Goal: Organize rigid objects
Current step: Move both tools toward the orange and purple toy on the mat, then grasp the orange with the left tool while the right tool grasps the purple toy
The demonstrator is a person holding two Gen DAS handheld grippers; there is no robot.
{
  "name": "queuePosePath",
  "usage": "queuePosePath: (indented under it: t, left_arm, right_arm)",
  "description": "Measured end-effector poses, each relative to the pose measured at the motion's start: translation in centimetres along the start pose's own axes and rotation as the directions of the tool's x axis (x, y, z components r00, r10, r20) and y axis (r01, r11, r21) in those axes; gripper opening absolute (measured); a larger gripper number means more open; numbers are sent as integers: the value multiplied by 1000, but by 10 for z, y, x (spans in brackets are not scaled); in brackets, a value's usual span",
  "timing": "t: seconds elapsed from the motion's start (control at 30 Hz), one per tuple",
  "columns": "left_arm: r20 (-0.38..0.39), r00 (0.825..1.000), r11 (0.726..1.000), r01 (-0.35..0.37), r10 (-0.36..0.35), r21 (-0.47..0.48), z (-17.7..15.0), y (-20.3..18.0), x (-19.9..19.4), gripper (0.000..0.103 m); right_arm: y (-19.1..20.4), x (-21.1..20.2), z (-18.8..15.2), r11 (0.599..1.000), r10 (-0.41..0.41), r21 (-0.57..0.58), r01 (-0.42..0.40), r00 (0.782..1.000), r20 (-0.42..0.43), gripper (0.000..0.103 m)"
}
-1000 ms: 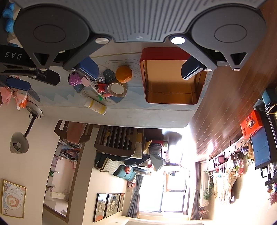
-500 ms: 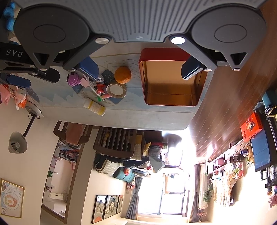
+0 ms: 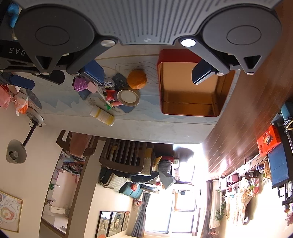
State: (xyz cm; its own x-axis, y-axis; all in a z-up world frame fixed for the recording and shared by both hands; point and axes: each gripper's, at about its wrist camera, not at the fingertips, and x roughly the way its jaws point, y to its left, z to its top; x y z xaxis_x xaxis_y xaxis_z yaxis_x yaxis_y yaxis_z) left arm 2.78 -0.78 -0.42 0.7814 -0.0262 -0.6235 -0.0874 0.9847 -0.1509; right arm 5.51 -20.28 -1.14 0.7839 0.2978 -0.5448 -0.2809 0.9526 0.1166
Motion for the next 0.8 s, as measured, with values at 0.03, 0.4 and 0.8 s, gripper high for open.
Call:
queuePosePath:
  t: [0.03,0.4,0.8]
  left_arm:
    - [-4,1000,1000,-4,4,3,1,-3,4,102]
    - [-31,998,998,-51,52,31,15,-30,54,102]
    - [-89,993,992,-75,84,101,10,-65,131,102]
  right_arm:
    - [-3,3,0,1000,2,1,-2,1000,-5,102]
    - [-43,39,5,1000,-11,-27,10,999,-39,101]
    - [-94,95,-10,998,-9,-56,1,989,-150,93]
